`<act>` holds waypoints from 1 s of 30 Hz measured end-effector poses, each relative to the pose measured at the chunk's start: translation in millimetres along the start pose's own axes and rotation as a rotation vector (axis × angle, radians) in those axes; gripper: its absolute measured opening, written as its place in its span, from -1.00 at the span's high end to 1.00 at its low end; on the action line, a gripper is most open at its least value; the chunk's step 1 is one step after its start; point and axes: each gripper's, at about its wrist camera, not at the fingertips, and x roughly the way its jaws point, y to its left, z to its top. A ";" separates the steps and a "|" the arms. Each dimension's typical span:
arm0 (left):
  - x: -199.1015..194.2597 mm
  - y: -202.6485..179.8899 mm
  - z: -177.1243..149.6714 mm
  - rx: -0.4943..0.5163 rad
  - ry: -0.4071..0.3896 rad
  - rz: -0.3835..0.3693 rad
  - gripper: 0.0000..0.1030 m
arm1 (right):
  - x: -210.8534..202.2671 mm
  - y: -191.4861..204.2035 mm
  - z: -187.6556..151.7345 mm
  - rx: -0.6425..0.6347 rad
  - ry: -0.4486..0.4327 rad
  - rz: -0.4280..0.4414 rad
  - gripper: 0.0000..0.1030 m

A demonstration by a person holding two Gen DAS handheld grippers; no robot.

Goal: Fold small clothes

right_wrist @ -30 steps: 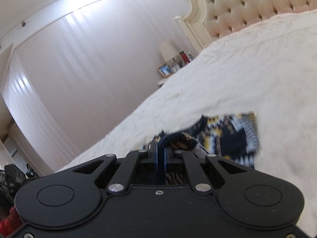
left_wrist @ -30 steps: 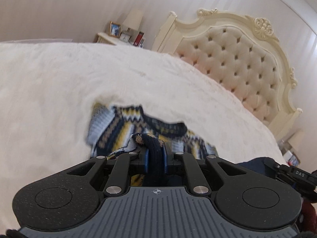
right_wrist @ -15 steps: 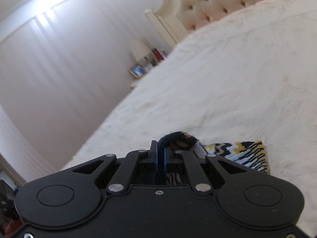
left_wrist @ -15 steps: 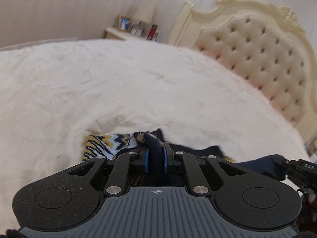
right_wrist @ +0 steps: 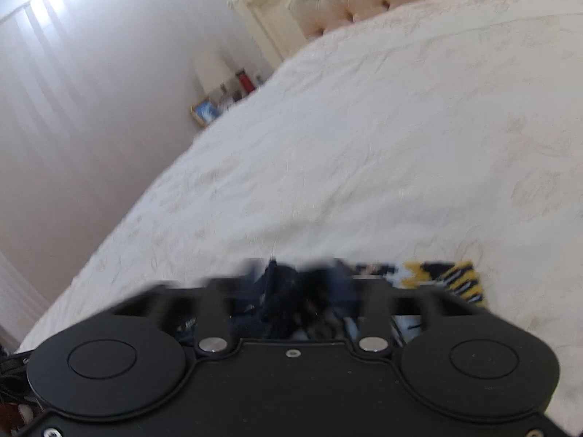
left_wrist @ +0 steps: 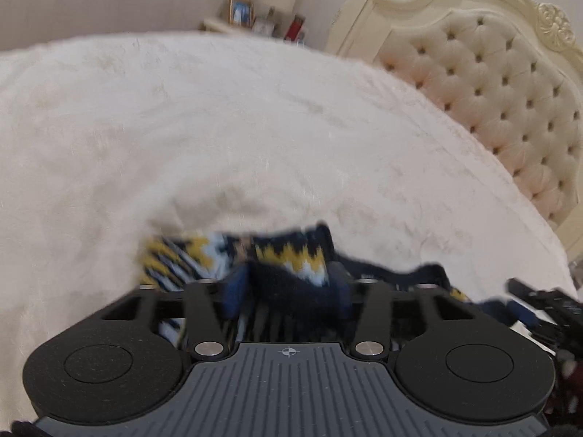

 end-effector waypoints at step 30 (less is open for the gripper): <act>-21.0 -24.2 -91.1 0.470 0.172 0.188 -0.67 | -3.9 43.5 -98.8 -0.586 0.249 -0.119 -0.52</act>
